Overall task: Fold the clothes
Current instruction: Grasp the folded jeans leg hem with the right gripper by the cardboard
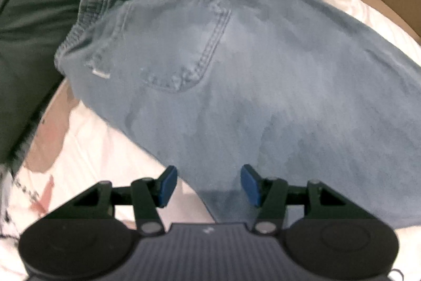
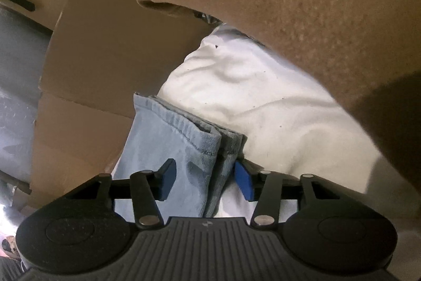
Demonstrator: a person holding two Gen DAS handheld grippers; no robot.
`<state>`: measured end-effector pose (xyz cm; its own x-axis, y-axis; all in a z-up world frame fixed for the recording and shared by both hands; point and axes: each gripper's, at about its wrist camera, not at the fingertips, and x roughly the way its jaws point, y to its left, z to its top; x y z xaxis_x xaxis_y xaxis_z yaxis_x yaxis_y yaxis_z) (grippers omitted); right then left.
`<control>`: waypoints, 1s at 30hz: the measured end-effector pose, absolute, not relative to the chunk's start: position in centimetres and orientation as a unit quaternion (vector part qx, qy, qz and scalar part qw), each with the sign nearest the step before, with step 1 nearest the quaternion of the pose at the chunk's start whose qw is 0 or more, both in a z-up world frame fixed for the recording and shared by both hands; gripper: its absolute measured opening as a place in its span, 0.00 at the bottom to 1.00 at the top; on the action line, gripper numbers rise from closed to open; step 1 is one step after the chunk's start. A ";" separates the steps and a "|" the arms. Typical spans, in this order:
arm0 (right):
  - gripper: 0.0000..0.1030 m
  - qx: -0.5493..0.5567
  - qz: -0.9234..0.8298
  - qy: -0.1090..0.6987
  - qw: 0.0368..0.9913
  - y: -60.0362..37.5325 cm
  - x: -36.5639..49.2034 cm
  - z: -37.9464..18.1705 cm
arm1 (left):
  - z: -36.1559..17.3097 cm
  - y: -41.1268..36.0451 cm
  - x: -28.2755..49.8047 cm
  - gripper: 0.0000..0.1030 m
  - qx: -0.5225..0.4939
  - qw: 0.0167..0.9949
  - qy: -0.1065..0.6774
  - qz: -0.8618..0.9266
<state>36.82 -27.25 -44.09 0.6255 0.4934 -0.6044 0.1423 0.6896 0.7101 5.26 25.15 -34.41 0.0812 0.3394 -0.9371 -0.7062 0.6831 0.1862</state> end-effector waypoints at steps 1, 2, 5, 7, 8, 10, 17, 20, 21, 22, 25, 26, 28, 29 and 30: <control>0.48 0.387 0.106 0.418 0.815 -27.4 36.8 -44.2 | -34.5 25.1 5.1 0.56 -0.163 0.716 0.571 0.366; 0.34 0.394 0.104 0.418 0.812 -27.5 36.8 -44.3 | -34.6 25.1 5.0 0.56 -0.166 0.715 0.571 0.368; 0.12 0.407 0.112 0.413 0.807 -27.9 36.6 -44.2 | -34.7 25.1 4.7 0.56 -0.173 0.712 0.569 0.373; 0.11 0.414 0.124 0.397 0.809 -28.1 36.1 -43.7 | -34.7 25.2 4.7 0.56 -0.176 0.711 0.568 0.375; 0.11 0.419 0.130 0.394 0.808 -28.1 36.0 -43.5 | -34.7 25.2 4.7 0.56 -0.176 0.711 0.568 0.375; 0.14 0.435 0.136 0.394 0.798 -28.1 35.9 -43.8 | -34.7 25.2 4.6 0.56 -0.179 0.710 0.567 0.376; 0.31 0.452 0.131 0.422 0.775 -27.7 36.0 -45.7 | -34.8 25.2 4.4 0.56 -0.192 0.709 0.563 0.379; 0.32 0.449 0.135 0.429 0.772 -26.9 35.8 -46.0 | -34.8 25.3 4.3 0.56 -0.202 0.705 0.560 0.385; 0.32 0.449 0.138 0.432 0.770 -26.6 35.8 -46.1 | -34.8 25.3 4.3 0.56 -0.218 0.694 0.557 0.402; 0.32 0.448 0.139 0.434 0.769 -26.3 35.9 -46.2 | -34.8 25.3 4.3 0.56 -0.228 0.686 0.554 0.412; 0.32 0.444 0.145 0.436 0.769 -25.7 36.1 -46.4 | -34.8 25.2 4.2 0.56 -0.233 0.687 0.551 0.412; 0.32 0.445 0.145 0.435 0.769 -25.6 36.2 -46.5 | -34.8 25.3 4.1 0.56 -0.235 0.687 0.550 0.412; 0.34 0.445 0.143 0.434 0.770 -25.8 36.6 -46.7 | -34.8 25.3 3.9 0.57 -0.241 0.688 0.546 0.413; 0.34 0.445 0.141 0.434 0.771 -25.9 36.8 -46.6 | -34.8 25.3 3.8 0.57 -0.244 0.688 0.544 0.413; 0.34 0.443 0.141 0.432 0.773 -25.7 36.9 -46.5 | -34.9 25.3 3.7 0.57 -0.247 0.688 0.542 0.414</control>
<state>36.88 -25.74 -46.50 0.5864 0.6010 -0.5430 0.1651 0.5676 0.8066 3.70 25.29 -34.87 0.0693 0.3019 -0.9508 -0.8381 0.5346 0.1086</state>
